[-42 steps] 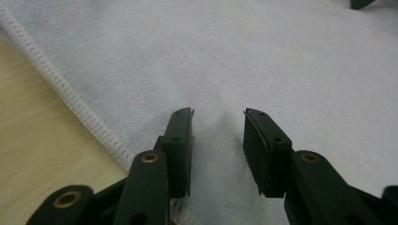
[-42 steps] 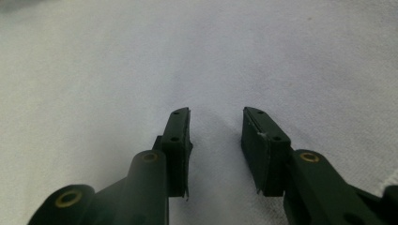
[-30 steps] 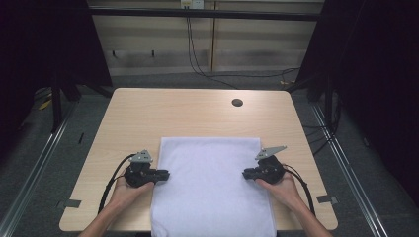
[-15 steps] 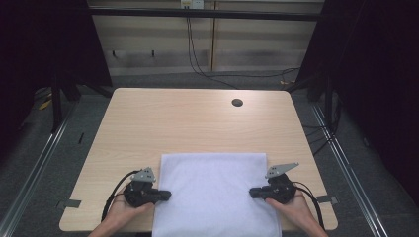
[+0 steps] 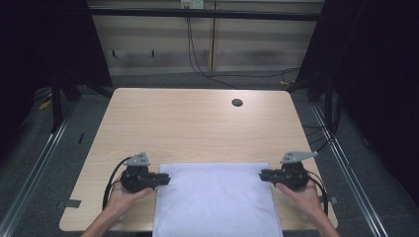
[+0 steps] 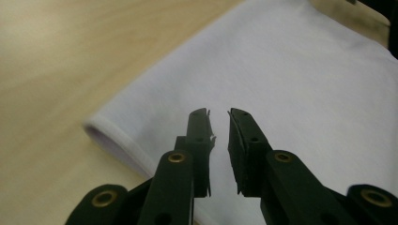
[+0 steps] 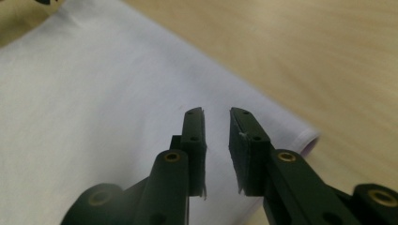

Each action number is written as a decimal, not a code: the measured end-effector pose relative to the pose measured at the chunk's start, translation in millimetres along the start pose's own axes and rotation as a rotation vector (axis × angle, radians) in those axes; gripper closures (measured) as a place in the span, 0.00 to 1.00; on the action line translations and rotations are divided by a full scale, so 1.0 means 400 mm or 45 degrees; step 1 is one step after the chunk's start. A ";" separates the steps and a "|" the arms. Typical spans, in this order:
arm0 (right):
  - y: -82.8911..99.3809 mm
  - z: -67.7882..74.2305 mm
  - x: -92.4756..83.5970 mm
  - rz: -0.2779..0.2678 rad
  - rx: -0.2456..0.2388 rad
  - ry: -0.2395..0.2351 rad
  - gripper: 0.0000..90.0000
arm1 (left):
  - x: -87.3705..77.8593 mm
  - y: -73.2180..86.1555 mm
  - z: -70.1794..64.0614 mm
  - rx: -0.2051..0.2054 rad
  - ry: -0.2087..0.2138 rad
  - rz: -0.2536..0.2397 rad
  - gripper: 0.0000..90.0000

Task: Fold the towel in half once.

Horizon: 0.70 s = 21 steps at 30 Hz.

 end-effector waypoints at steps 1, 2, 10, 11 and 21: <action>0.000 0.000 0.000 0.000 0.000 0.000 0.83 | 0.000 0.000 0.000 0.000 0.000 0.000 0.88; -0.024 -0.046 0.017 -0.029 0.021 0.026 0.79 | 0.024 -0.023 0.014 -0.021 0.007 -0.048 0.88; -0.012 -0.102 0.076 0.035 0.015 0.112 0.61 | 0.027 0.013 0.094 -0.121 -0.078 -0.074 0.79; -0.007 -0.108 0.078 0.039 0.022 0.111 0.60 | 0.027 0.016 0.105 -0.133 -0.088 -0.073 0.77; 0.026 -0.123 0.101 0.063 0.031 0.079 0.64 | 0.040 0.029 0.124 -0.120 -0.095 -0.002 0.53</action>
Point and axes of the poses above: each handheld gripper's, and its own axes: x roughly forward along the jaws, y roughly out of its underside, z roughly to its left, the point moved 1 cm from there along x, roughly forward along the jaws, and after that the axes turned 9 degrees about -z, right-handed, at the moved point
